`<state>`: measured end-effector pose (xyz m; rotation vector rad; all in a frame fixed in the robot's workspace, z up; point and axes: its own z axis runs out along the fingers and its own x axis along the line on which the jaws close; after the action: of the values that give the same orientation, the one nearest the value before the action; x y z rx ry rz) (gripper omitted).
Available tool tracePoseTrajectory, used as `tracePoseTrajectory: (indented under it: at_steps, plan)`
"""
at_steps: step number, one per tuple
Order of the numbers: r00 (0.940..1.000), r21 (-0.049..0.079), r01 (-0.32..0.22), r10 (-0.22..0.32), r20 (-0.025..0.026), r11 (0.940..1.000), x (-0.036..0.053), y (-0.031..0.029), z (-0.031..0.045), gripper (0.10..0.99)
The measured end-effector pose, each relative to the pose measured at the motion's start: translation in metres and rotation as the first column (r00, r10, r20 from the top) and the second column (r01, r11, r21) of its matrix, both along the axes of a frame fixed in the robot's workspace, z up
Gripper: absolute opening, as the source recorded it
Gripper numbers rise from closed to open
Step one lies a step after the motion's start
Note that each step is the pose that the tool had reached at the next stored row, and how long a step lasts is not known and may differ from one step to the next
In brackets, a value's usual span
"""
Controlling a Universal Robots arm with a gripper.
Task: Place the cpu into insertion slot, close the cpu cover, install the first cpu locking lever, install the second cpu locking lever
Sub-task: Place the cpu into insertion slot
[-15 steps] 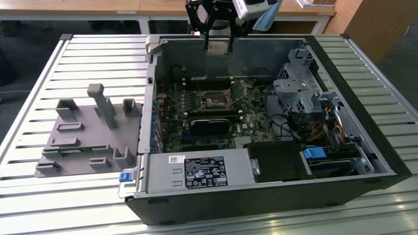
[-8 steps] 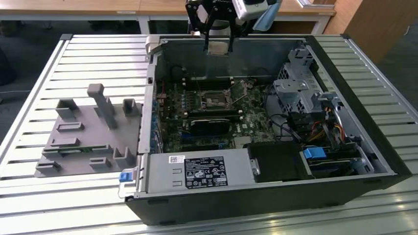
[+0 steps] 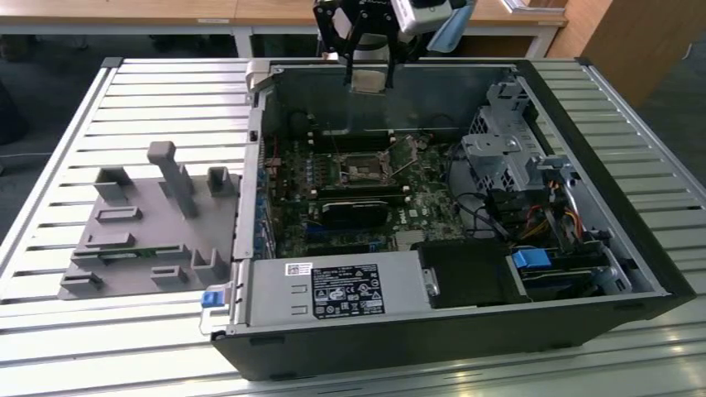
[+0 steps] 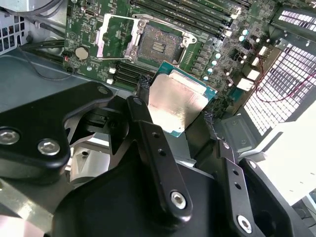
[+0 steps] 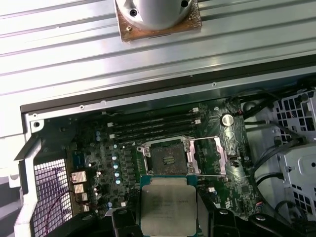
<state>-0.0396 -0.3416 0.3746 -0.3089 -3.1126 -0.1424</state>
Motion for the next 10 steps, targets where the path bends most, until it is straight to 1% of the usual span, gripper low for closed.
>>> tracePoseTrajectory:
  at_steps: [10]
  plan:
    - [0.9999, 0.000, 0.016, -0.016, 0.0000, 0.9999, 0.0000, 0.0000, 0.0000, 0.541]
